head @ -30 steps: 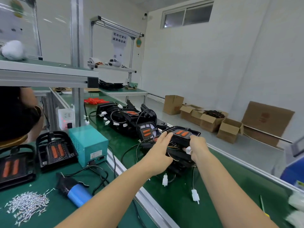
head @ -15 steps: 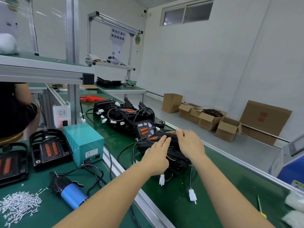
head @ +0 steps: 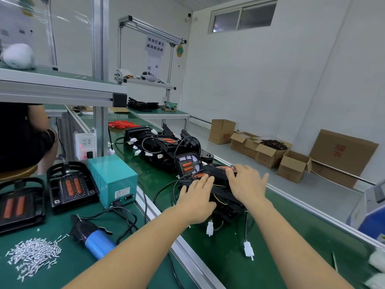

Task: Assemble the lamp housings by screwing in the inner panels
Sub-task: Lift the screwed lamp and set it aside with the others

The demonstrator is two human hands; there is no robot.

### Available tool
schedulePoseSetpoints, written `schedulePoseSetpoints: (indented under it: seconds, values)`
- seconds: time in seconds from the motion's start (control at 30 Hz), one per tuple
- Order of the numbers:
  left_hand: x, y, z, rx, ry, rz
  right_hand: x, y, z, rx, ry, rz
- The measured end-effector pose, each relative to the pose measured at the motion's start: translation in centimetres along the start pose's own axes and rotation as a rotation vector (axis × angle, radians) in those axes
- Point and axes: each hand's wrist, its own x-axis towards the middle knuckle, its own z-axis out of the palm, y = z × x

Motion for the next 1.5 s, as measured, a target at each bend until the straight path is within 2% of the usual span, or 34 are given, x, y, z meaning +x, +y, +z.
schedulePoseSetpoints:
  seconds: [0.13,0.4,0.53,0.8,0.93,1.2,1.5]
  values:
    - [-0.5,-0.3,-0.2,0.016,-0.017,-0.023,-0.5,-0.8,-0.4,-0.093,0.034,-0.049]
    - [-3.0,-2.2,-1.1,0.036,-0.052,-0.093,-1.5,-3.5,-0.9,-0.075,0.011,-0.123]
    - [-5.0,-4.3,-2.0,0.064,-0.048,-0.165,-3.4,-5.5,-0.6,-0.001,-0.047,-0.208]
    - [-12.0,-9.8,-3.5,0.082,-0.034,-0.361,-9.6,-10.3,1.5,0.052,-0.272,-0.427]
    - [-16.5,-12.5,-3.7,0.081,0.008,-0.474,-13.0,-13.5,3.2,0.171,-0.351,-0.474]
    - [-23.7,-16.3,-4.1,0.147,0.089,-0.655,-18.5,-21.3,5.6,0.263,-0.469,-0.643]
    - [-30.2,-18.8,-4.3,0.223,0.167,-0.805,-24.3,-27.8,6.5,0.273,-0.519,-0.818]
